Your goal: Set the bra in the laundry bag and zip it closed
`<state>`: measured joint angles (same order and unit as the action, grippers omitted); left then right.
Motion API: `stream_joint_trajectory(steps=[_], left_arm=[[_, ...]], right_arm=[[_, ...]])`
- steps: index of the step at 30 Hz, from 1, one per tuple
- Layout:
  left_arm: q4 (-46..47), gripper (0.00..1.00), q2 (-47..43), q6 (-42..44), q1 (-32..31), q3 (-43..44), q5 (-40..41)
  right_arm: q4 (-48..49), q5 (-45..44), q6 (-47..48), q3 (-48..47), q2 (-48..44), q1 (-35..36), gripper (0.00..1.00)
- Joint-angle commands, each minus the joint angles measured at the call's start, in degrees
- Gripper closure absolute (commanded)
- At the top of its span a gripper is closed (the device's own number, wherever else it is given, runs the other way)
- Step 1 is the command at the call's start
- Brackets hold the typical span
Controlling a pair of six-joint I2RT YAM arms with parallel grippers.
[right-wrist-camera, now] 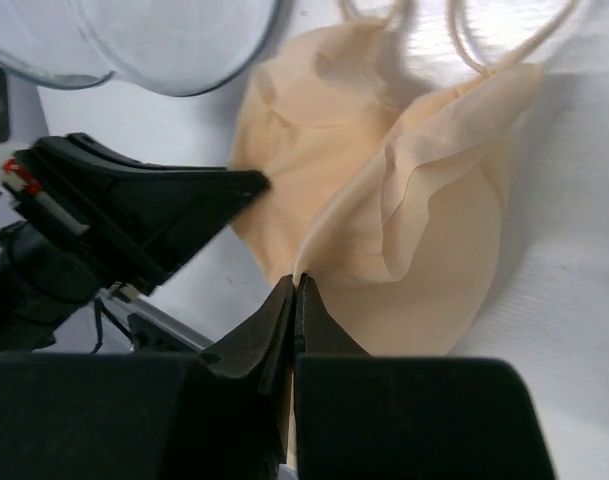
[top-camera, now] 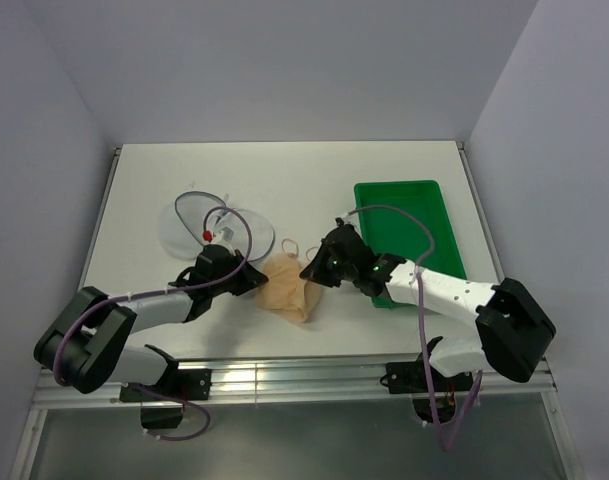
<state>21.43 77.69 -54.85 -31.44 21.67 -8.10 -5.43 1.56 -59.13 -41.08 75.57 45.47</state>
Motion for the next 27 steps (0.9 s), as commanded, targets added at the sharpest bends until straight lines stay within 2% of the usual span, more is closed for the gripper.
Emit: stream_joint_trajectory(steps=[1, 10, 15, 16, 17, 19, 20, 24, 27], left_arm=[[0.72, 1.00, -1.93, -0.70, -0.99, 0.13, 0.71], [1.33, 1.00, -1.66, -2.63, -4.42, 0.21, 2.21], [1.07, 0.98, -2.19, -3.42, -4.86, -0.49, 2.91], [0.55, 0.95, -2.45, -3.51, -4.86, -0.58, 3.09], [0.37, 0.86, -2.72, -3.68, -4.94, -0.93, 3.70], [0.19, 0.77, -3.68, -3.60, -4.86, -1.28, 3.79], [-0.16, 0.67, -3.95, -3.42, -4.86, -1.28, 4.05], [-2.18, 0.54, -5.88, -2.81, -4.94, -1.11, 5.37], [-3.23, 0.52, -6.23, -2.45, -4.86, -0.84, 5.99]], right_arm=[[0.07, -1.47, 0.51, -6.36, 1.77, 1.81, 1.00], [0.25, -3.14, 1.56, -18.14, 12.84, 5.24, 1.00], [5.16, -2.27, -0.54, -15.88, 19.08, 5.68, 1.00], [5.17, -2.44, -0.89, -14.57, 19.61, 5.77, 1.00], [8.04, -2.53, -1.24, -13.77, 20.57, 5.77, 1.00], [9.56, -2.53, -1.95, -11.93, 21.37, 5.77, 1.00], [10.52, -2.27, -2.12, -11.57, 22.24, 5.68, 1.00], [11.32, -2.26, -2.21, -10.86, 22.69, 5.77, 0.99], [10.18, -3.49, -1.34, -11.21, 21.20, 5.77, 0.90]])
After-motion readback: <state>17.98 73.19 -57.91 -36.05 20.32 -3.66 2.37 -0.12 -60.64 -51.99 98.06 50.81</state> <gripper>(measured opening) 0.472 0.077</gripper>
